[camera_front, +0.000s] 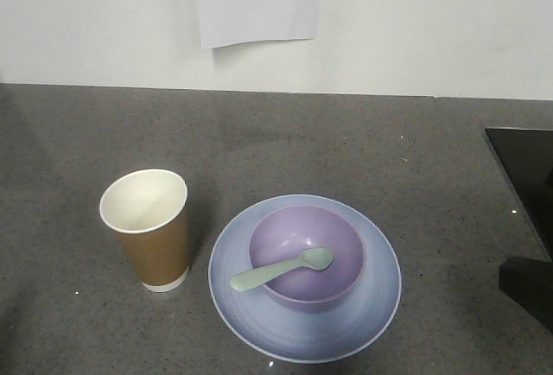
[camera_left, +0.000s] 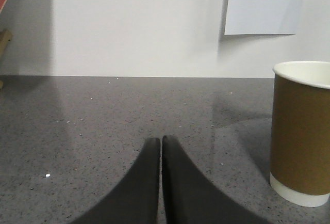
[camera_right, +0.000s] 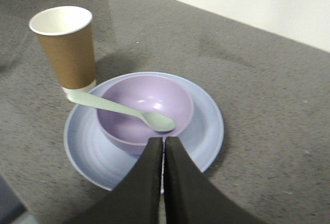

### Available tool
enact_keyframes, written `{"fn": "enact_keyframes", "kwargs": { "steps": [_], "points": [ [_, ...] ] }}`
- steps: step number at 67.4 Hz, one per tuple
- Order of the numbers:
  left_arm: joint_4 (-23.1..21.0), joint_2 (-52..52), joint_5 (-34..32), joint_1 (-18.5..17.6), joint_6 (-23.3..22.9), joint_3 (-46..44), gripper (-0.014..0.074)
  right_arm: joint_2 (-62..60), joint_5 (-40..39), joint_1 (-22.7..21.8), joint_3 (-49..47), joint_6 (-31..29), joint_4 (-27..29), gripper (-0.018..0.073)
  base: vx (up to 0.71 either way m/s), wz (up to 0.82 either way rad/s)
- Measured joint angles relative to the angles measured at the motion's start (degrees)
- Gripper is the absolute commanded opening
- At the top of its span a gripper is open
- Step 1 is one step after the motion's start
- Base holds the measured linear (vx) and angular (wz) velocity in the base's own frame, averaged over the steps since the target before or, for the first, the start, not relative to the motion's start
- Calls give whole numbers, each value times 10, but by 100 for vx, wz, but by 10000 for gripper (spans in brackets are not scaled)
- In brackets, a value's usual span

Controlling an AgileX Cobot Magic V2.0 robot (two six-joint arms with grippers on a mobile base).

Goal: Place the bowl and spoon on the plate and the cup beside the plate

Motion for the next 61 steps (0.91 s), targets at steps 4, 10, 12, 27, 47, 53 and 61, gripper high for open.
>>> {"fn": "enact_keyframes", "kwargs": {
  "steps": [4,10,12,27,47,53,61],
  "points": [
    [0,0,0,0,0,0,-7,-24,-15,-5,27,1,-25,-4,0,0],
    [0,0,0,0,0,0,-7,-74,-66,-31,90,28,-62,-4,0,0],
    [0,0,0,0,0,0,-7,-93,-85,-43,112,42,-73,-4,0,0],
    [0,0,0,-3,0,0,-7,-243,-165,-141,271,191,-154,-4,0,0],
    [0,0,-1,-3,0,0,-7,-276,-224,-184,374,322,-235,-4,0,0],
    [0,0,-1,-3,0,0,-7,-276,-287,-184,377,324,-242,-4,0,0],
    [0,0,-1,-3,0,0,-7,-276,-351,-184,377,318,-260,-4,0,0]
  ]
}}
